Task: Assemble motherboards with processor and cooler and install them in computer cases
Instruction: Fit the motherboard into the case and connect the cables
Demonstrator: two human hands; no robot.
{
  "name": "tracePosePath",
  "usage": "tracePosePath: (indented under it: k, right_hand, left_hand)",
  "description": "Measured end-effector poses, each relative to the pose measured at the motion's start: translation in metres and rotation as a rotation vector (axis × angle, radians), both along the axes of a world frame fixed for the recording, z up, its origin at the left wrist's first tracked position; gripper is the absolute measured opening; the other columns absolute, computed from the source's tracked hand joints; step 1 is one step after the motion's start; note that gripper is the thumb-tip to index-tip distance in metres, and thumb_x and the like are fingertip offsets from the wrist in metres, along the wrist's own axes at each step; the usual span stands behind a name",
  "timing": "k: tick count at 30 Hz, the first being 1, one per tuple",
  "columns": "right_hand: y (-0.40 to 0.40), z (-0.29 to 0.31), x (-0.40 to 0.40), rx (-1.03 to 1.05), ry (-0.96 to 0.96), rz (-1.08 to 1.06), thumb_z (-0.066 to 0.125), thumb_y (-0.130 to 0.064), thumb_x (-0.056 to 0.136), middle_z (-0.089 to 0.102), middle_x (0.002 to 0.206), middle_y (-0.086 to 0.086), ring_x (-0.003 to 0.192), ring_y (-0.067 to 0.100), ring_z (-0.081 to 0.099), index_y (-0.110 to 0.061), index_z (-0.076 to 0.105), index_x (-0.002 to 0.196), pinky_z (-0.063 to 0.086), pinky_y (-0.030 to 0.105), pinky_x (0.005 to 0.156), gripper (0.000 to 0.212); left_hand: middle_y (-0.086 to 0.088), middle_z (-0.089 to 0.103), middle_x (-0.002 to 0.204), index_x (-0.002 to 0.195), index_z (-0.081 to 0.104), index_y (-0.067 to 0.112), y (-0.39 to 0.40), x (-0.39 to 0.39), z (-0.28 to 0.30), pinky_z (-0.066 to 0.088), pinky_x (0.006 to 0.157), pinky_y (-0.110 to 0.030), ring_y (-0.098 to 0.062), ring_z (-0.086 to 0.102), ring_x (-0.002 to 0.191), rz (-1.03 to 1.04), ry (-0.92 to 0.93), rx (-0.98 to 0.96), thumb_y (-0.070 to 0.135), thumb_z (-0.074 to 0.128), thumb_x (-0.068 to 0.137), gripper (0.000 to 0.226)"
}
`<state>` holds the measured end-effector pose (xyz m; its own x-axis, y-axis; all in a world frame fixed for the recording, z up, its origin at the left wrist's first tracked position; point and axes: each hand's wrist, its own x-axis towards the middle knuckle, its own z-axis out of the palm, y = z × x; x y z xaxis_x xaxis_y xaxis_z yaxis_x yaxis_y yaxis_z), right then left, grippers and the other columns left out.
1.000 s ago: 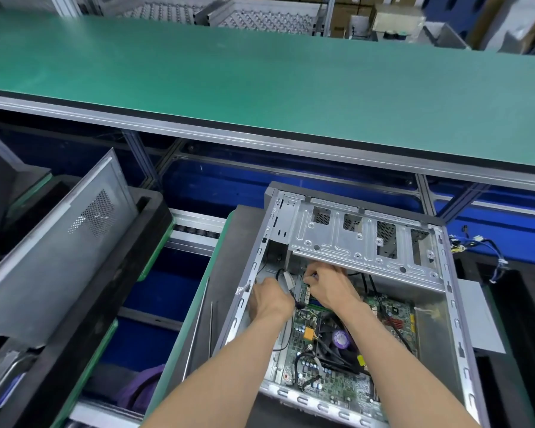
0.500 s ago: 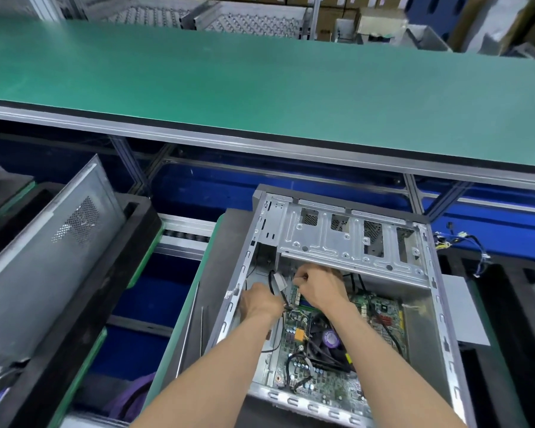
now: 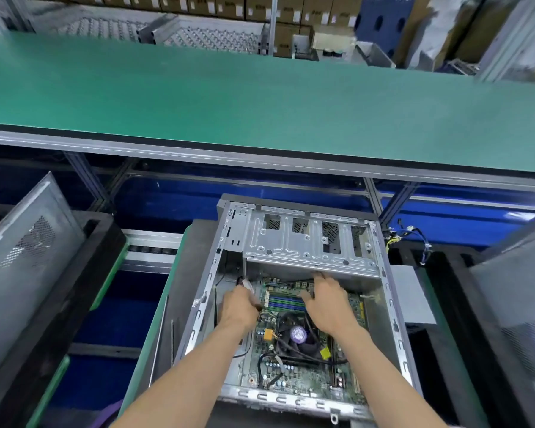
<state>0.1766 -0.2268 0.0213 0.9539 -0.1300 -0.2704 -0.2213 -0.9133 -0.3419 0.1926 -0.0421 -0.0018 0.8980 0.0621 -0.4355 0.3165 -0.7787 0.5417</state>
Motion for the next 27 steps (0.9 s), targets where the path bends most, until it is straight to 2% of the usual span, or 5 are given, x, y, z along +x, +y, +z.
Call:
tracePosePath:
  k: [5,10,18,22,27]
  right_hand:
    - [-0.007,0.011,-0.01,-0.041,0.028,-0.148,0.064,-0.015,0.087,0.052,0.124,0.016,0.12,0.032,0.046,-0.006,0.052,0.112,0.048,0.04,0.093,0.029]
    - [-0.013,0.007,-0.01,-0.001,0.151,-0.256,0.056,-0.017,0.094,0.038,0.143,0.024,0.134,0.038,0.033,0.002,0.043,0.135,0.036,0.039,0.106,0.047]
    - [-0.014,0.006,0.003,0.118,0.231,-0.302,0.051,-0.013,0.1,0.02,0.157,0.029,0.147,0.045,0.02,0.0,0.038,0.145,0.026,0.047,0.118,0.048]
    - [-0.013,0.01,-0.006,0.02,0.112,-0.311,0.06,-0.014,0.098,0.054,0.13,0.022,0.115,0.037,0.058,0.0,0.056,0.123,0.049,0.036,0.084,0.029]
    - [-0.012,0.02,-0.021,0.016,-0.001,-0.31,0.05,-0.011,0.098,0.05,0.094,0.009,0.074,0.023,0.048,-0.008,0.051,0.094,0.039,0.035,0.064,0.006]
  left_hand:
    - [0.004,0.063,0.08,0.069,0.057,0.018,-0.002,0.001,0.009,0.051,0.069,-0.028,-0.008,0.058,0.07,0.034,-0.134,-0.035,0.015,0.069,0.089,0.023]
    - [0.019,0.061,0.069,0.065,0.06,0.031,-0.012,-0.006,0.025,0.039,0.065,-0.018,0.001,0.052,0.069,-0.085,-0.289,-0.294,0.024,0.073,0.083,0.024]
    - [-0.002,0.069,0.069,0.076,0.053,0.02,-0.014,-0.011,0.029,0.047,0.069,-0.033,-0.008,0.055,0.061,-0.142,-0.181,-0.548,0.019,0.062,0.091,0.018]
    - [0.008,0.061,0.073,0.082,0.061,0.028,-0.015,-0.01,0.021,0.051,0.069,-0.027,-0.006,0.054,0.065,-0.168,-0.18,-0.508,0.023,0.061,0.096,0.014]
    - [0.013,0.064,0.071,0.088,0.072,0.032,-0.018,-0.01,0.019,0.044,0.06,-0.013,0.003,0.054,0.06,-0.18,-0.216,-0.544,0.015,0.066,0.095,0.019]
